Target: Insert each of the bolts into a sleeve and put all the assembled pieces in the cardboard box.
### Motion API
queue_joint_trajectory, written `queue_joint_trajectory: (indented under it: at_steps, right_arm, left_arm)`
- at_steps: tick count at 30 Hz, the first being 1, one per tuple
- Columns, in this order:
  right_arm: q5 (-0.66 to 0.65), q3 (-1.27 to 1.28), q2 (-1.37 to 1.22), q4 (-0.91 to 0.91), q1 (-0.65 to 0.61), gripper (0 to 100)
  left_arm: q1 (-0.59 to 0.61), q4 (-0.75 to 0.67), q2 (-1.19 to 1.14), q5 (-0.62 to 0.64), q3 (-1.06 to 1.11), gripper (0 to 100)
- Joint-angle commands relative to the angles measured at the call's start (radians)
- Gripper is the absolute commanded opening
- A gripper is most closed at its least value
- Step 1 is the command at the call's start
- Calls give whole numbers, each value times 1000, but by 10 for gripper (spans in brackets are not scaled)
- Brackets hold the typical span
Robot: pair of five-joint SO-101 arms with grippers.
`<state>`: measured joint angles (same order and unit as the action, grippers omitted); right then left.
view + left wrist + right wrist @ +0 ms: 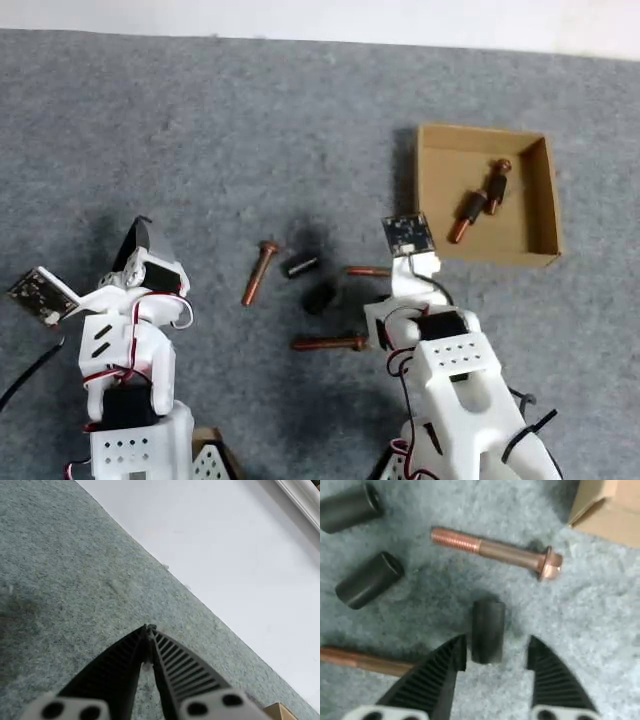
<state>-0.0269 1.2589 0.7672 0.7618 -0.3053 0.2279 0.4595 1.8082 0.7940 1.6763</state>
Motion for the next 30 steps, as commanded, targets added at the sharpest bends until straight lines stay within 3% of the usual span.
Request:
queue_joint_trajectory:
  at_steps: [1,12,19,30]
  right_arm:
    - [-9,-8,25,8,10,201]
    - [-9,-1,24,-67,2,201]
    - [-8,-7,15,-67,-73,201]
    - [-8,-82,-266,-71,-74,201]
  left_arm:
    - [2,-3,13,-8,19,17]
    - [1,-3,13,-6,19,17]
    - [1,-2,13,-6,19,17]
    - [1,0,13,-6,19,17]
